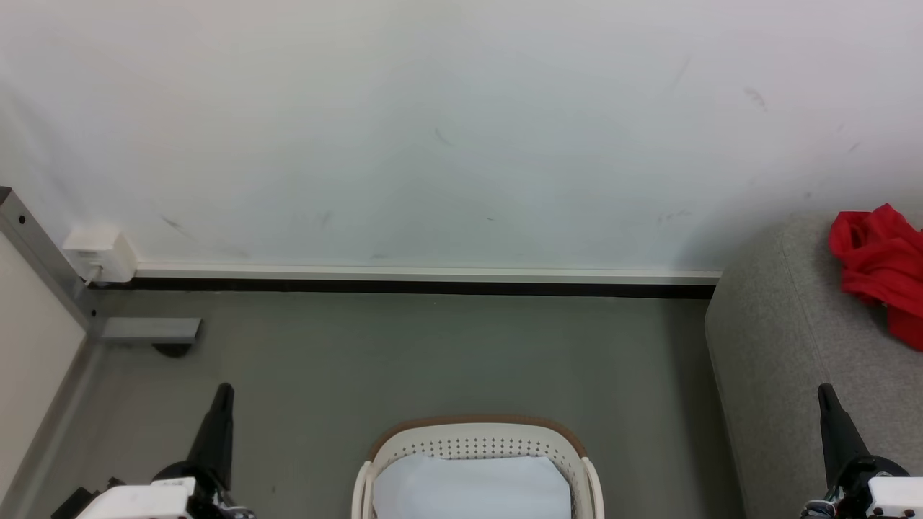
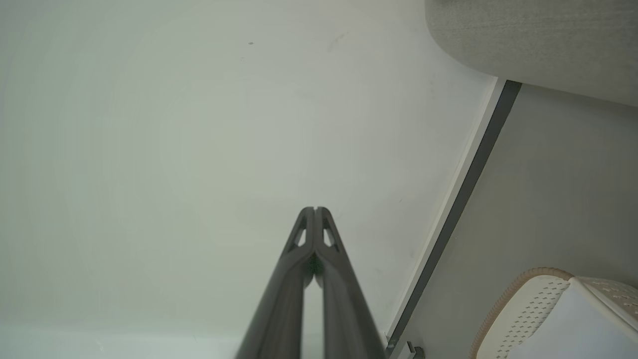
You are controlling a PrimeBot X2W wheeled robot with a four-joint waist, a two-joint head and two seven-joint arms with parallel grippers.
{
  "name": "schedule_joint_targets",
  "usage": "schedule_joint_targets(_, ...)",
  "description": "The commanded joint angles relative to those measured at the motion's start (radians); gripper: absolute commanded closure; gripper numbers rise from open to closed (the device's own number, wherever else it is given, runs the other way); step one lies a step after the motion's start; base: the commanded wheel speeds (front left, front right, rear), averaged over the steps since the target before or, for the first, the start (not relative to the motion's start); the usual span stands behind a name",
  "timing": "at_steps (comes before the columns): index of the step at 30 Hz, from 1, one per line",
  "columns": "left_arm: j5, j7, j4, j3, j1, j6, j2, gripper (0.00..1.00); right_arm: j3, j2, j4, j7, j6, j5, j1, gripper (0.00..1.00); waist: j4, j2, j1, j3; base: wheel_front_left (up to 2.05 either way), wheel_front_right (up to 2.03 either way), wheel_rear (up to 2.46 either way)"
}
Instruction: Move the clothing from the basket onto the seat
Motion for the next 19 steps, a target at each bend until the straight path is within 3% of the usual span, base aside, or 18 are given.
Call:
schedule_joint_targets(1, -0.014, 0.004, -0.001, 0.002, -0.008, -0.006, 0.002, 1.0, -0.004, -0.007, -0.006, 0.002, -0.002, 0.002, -0.012, 1.0, 0.0, 0.0, 0.0, 0.0, 0.0, 0.0, 0.0)
schedule_joint_targets(19, -0.014, 0.004, -0.001, 0.002, -0.008, -0.006, 0.002, 1.0, -0.004, -0.007, -0.006, 0.002, -0.002, 0.002, -0.012, 1.0, 0.0, 0.0, 0.0, 0.0, 0.0, 0.0, 0.0)
